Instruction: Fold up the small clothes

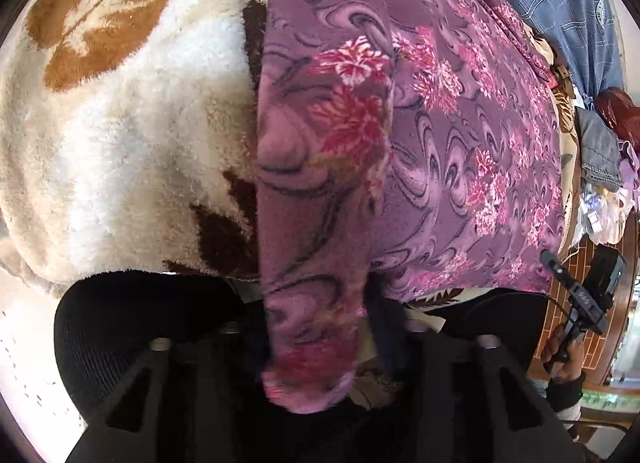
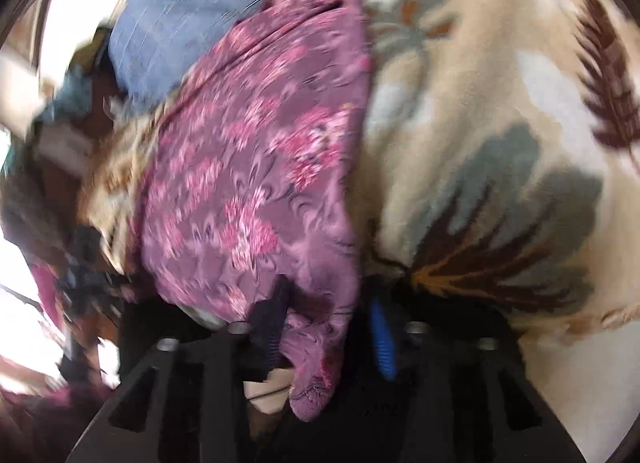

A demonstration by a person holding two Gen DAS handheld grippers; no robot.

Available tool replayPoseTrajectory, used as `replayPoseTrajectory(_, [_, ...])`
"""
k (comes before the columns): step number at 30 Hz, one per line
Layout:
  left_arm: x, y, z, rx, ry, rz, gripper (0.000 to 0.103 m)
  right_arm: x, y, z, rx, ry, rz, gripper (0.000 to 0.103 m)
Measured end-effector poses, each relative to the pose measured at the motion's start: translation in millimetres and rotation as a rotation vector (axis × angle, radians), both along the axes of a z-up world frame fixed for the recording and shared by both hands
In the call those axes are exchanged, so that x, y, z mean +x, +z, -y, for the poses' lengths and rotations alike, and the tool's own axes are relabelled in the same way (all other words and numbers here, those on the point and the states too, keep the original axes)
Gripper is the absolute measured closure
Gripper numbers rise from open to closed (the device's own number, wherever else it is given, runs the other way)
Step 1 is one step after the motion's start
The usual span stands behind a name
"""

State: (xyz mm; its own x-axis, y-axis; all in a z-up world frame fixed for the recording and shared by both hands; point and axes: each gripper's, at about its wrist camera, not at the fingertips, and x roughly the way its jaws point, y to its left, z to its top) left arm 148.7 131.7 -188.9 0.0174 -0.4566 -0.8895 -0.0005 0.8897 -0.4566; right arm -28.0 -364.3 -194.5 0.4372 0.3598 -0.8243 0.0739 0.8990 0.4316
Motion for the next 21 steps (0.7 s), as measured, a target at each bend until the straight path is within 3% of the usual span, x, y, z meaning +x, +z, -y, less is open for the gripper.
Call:
replayPoseTrajectory(1, [-1.4, 0.3, -0.4, -0.026, -0.003, -0.004, 0.090, -1.4, 2.1, -6.6, -0.015, 0.029, 0.001, 0.098])
replayPoseTrajectory(4, [-8.0, 13.1, -6.9, -0.116, 0.021, 0.027, 0.093, -6.0, 12.6, -12.6, 0.007, 0.052, 0.021, 0.098])
replayPoseTrajectory(9, [-13.4, 45.1, -5.2, -0.286, 0.050, 0.130, 0.096, -15.6, 30.1, 11.4, 0.314, -0.048, 0.104, 0.098])
replayPoseTrajectory(14, [-0.2, 63.1, 2.3, -0.413, 0.084, 0.187, 0.096, -3.7, 20.4, 18.7, 0.567, -0.133, 0.145, 0.098])
replayPoseTrajectory(21, [48.1, 73.8, -4.9, -0.524, 0.159, 0.274, 0.096, 40.2, 26.6, 29.1, 0.775, -0.209, 0.239, 0.098])
